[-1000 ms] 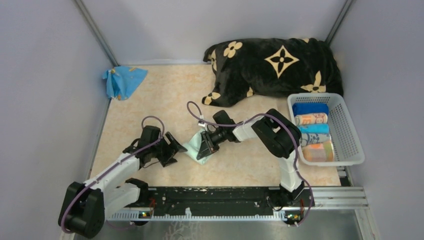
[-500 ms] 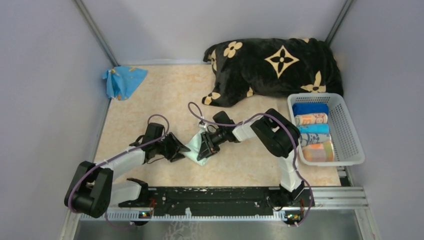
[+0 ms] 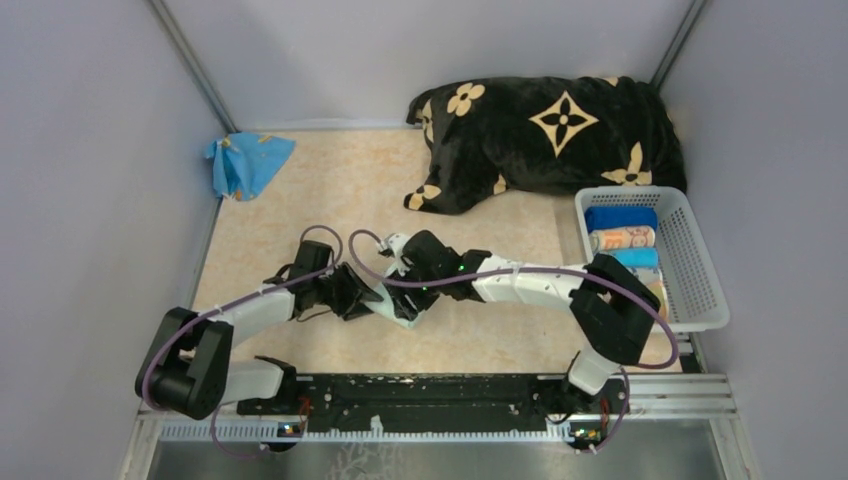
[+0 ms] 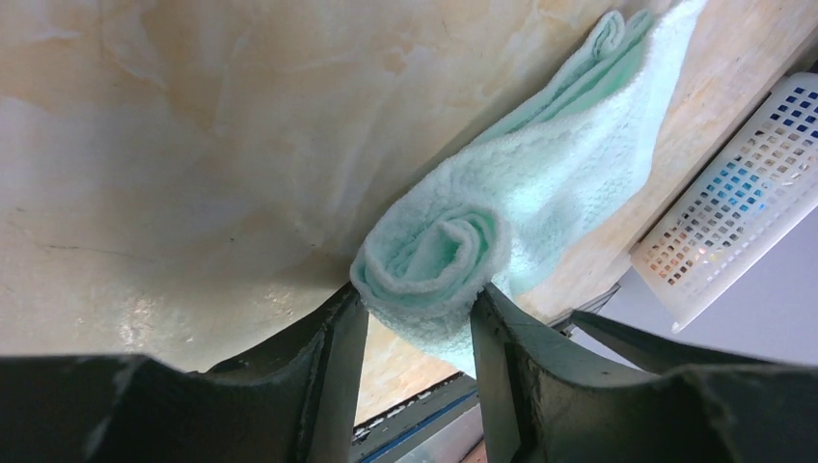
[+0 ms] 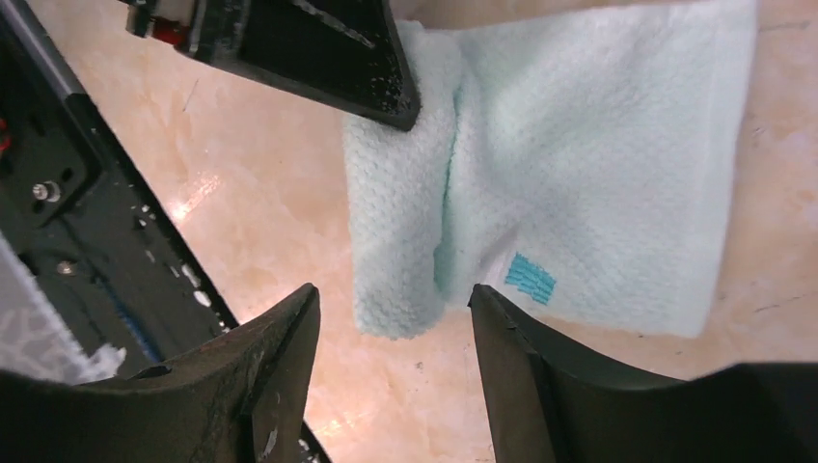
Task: Roll the towels
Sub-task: Roll the towel at the center of the board.
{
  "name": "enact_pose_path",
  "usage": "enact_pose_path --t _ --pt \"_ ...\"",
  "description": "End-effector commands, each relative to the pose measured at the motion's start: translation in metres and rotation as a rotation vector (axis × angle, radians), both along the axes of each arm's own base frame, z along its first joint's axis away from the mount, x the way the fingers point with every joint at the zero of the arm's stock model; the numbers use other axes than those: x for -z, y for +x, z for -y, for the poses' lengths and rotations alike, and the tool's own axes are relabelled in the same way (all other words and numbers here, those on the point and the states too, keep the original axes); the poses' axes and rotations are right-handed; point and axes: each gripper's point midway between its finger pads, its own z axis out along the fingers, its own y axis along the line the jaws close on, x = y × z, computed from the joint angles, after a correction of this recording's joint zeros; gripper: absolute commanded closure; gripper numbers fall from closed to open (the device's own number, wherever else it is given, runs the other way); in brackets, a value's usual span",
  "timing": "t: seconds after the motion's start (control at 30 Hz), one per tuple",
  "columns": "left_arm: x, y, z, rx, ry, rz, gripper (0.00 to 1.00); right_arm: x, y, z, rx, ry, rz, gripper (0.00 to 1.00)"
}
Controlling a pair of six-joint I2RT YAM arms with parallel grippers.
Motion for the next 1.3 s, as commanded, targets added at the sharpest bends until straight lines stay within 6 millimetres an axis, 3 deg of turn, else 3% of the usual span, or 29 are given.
enact_pose_path --t 0.0,0.17,0.43,0.73,0.87,1.0,1.13,1.27 --pt "0.031 -0.019 -0.021 -0.003 0.141 -0.090 0.49 -0.027 0.021 0.003 -0.018 -0.125 0.343 0.41" --pt "0.030 -0.017 -0.023 -0.001 0.157 -0.087 0.48 -0.028 0.004 -0.022 -0.106 -0.179 0.499 0.41" --pt "0.032 -0.018 -0.023 0.005 0.166 -0.096 0.48 0.015 -0.002 -0.030 -0.156 -0.320 0.550 0.45" --pt "0.028 -0.017 -0.024 0.003 0.165 -0.080 0.44 0.069 -0.005 -0.002 -0.167 -0.464 0.514 0.52" --pt "0.021 -0.012 -0.024 0.002 0.166 -0.056 0.41 0.082 -0.006 0.013 -0.154 -0.489 0.459 0.59" --pt "0.009 -0.006 -0.023 -0.008 0.161 -0.019 0.36 0.084 -0.013 0.019 -0.141 -0.437 0.361 0.74" --pt "-0.007 0.002 -0.027 -0.030 0.171 0.044 0.28 0.069 -0.033 0.005 -0.166 -0.199 0.152 0.89" --pt "-0.021 0.006 -0.028 -0.040 0.159 0.107 0.22 0.051 -0.041 -0.004 -0.177 0.007 -0.066 0.92"
